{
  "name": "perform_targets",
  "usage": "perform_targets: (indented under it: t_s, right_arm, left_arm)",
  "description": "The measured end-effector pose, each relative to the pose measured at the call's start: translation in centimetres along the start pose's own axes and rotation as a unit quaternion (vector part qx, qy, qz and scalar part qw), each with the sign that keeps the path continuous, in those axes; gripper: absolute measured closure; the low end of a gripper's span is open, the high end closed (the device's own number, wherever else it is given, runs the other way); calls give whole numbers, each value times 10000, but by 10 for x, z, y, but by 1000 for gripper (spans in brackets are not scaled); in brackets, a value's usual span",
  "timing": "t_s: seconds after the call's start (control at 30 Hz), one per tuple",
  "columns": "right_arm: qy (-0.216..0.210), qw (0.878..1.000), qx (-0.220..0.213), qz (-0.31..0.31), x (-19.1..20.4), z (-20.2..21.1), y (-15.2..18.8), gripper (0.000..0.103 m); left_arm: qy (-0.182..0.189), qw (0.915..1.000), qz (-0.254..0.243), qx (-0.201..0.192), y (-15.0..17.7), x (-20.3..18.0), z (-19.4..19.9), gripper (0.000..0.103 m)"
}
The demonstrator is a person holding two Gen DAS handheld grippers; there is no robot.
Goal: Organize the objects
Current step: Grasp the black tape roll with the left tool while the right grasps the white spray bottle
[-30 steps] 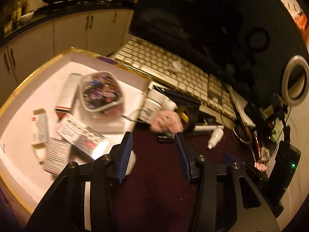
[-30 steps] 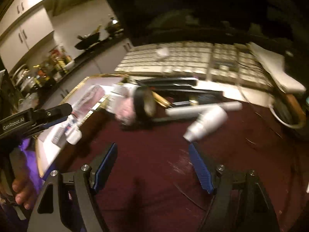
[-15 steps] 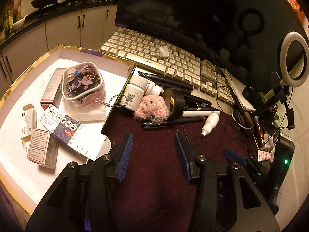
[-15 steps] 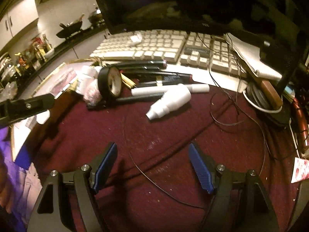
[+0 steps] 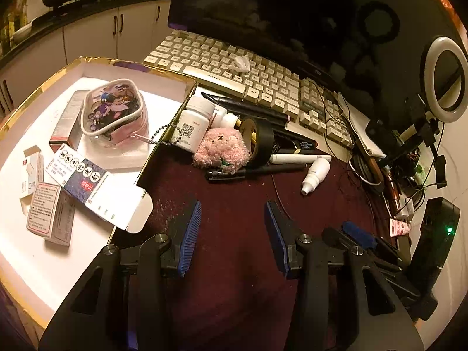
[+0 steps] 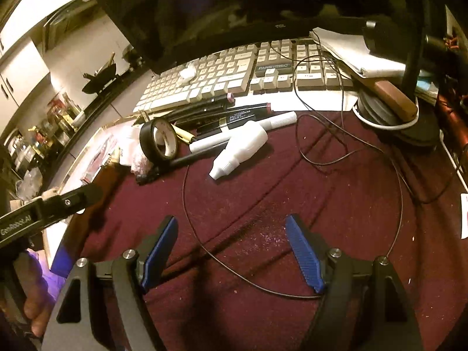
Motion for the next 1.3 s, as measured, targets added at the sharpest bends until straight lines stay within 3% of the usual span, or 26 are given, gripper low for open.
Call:
perform_targets:
  t_s: [0.23, 0.37, 0.47, 0.67, 1.0, 1.17, 1.3]
  right_arm:
    - [122, 9995, -37, 289, 3, 2, 4, 26]
    - [-149, 9999, 33, -24, 0, 4, 2, 26]
    - [-293, 9992, 37, -265, -1, 2, -6, 26]
    - [-134, 9994, -112, -309, 4, -11, -37, 27]
    - [2, 9980, 144, -617, -7, -55, -50, 54]
    - [173, 9993, 7, -328, -8, -57, -50, 66]
    - [15, 9996, 10, -280, -3, -59, -49, 73]
  left_arm:
    - [42, 9996, 185, 201, 7, 8, -9, 58]
    - [-1, 9995, 259, 155, 4, 15, -8, 58]
    - [2, 9994, 303, 169, 2, 17, -9, 58]
    - [65, 9995, 248, 158, -1, 12, -9, 58]
    - [67, 9999, 67, 52, -24, 1, -17, 58]
    - [82, 9999, -63, 55, -37, -11, -31, 58]
    - [134, 9996, -248, 76, -46, -28, -45, 58]
Point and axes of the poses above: each gripper's, at about its wrist camera, not at the fingertips, and z roughly against the way its jaws point, x to its left, y to its underside, the point moved 9 cm from there along -z, roughly the way its jaws point, and after that the axes turned 8 degrees about -x, right-handed, at the moved point
